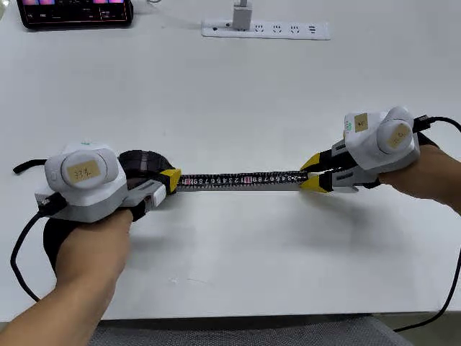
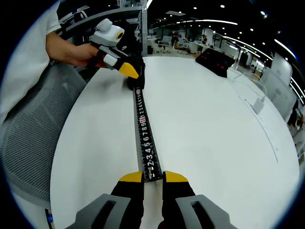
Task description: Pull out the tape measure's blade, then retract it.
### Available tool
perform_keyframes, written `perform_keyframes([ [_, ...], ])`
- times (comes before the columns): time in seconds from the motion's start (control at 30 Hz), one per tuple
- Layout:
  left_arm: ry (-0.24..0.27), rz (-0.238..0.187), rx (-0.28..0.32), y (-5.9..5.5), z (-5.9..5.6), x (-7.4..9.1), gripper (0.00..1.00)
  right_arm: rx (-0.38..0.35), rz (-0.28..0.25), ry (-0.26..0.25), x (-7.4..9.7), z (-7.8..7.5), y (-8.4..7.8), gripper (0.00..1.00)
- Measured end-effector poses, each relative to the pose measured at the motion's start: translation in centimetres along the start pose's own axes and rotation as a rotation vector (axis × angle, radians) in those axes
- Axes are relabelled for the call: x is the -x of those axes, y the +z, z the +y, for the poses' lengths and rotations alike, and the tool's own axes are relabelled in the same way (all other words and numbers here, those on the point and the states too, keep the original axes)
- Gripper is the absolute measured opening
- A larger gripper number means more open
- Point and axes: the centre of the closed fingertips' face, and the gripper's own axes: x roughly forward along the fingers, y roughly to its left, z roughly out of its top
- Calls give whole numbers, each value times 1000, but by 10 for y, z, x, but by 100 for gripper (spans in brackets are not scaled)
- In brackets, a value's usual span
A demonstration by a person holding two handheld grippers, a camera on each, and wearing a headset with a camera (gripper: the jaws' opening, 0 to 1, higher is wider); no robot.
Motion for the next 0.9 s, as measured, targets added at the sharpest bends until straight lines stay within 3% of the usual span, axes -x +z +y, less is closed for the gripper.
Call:
perform_keyframes([
  [0.9,-13,-5,32,0,1,-1,58,-17,-37,31,-18,8,20,10],
])
